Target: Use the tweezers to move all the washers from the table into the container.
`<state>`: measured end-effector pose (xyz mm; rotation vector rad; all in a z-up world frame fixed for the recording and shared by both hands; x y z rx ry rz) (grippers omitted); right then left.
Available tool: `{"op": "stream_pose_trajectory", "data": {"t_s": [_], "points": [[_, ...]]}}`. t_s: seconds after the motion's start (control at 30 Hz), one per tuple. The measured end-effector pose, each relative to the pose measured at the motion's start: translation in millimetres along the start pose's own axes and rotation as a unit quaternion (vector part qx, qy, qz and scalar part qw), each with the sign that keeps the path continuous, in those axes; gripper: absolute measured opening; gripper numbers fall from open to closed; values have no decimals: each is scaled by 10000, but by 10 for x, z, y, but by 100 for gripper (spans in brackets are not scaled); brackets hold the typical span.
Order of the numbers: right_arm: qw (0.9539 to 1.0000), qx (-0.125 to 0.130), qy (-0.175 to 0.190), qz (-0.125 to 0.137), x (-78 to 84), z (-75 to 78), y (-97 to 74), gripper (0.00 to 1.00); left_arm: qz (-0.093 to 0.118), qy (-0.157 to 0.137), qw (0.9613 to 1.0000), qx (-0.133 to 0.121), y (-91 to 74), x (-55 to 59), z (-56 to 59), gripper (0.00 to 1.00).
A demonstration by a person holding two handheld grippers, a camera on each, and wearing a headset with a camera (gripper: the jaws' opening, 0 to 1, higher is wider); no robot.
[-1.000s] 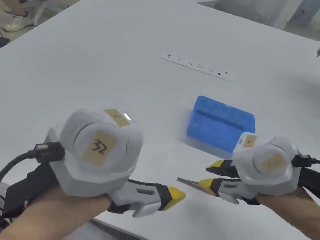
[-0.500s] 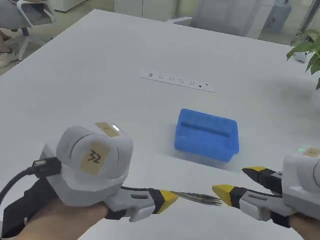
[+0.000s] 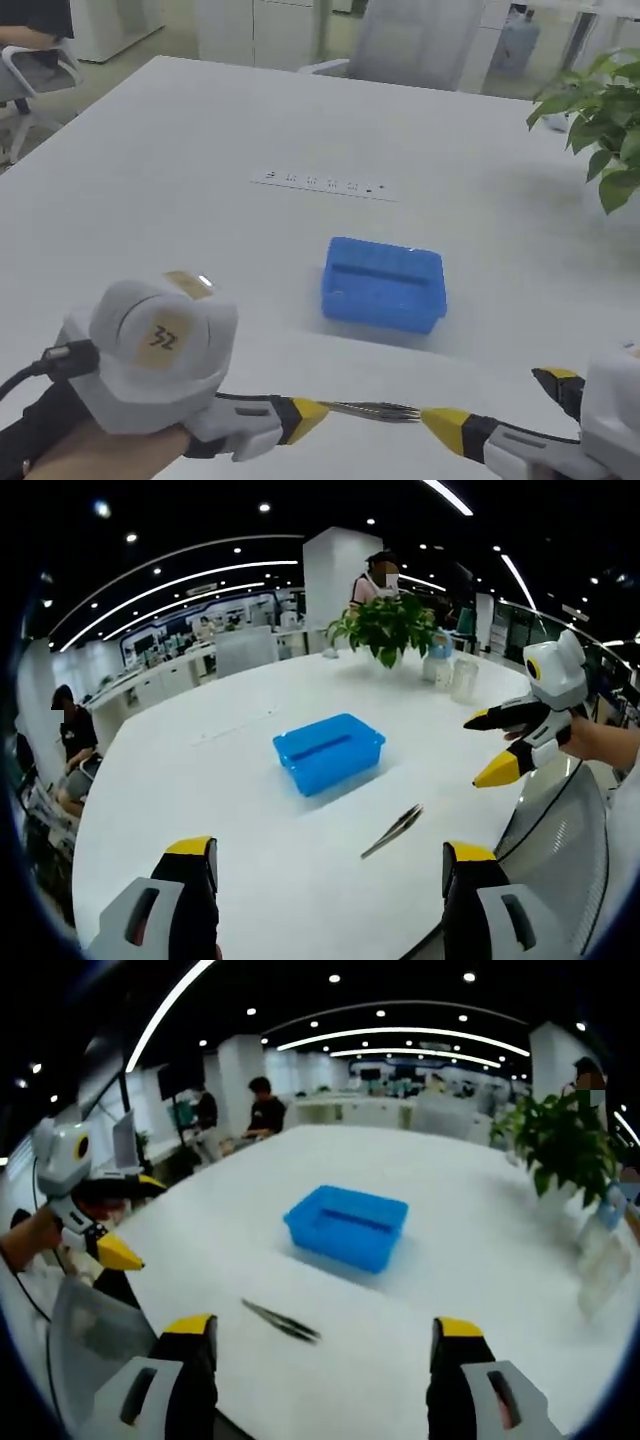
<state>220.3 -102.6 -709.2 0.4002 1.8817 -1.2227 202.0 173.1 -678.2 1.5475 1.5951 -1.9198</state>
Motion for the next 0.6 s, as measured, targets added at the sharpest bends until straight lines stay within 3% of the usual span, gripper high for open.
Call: {"op": "stream_pose_trajectory", "data": {"t_s": [0.2, 0.6], "points": [[9999, 134, -37, 10, 4, 39, -13, 92, -38, -9, 10000, -32, -2, 28, -20, 96], [9998, 154, -72, 58, 7, 20, -55, 92, 12, -9, 10000, -92, -37, 11, -1, 96]]}}
Point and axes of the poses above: the centre of the closed fingertips' face, and the gripper's own axes: y roughly forward along the fingers, z roughly to its right, x roughly out of its underside, the point moved 8 cm from there along -y, roughly backward along the fingers, and after that the axes turned 6 degrees about y, right-handed, at the moved point
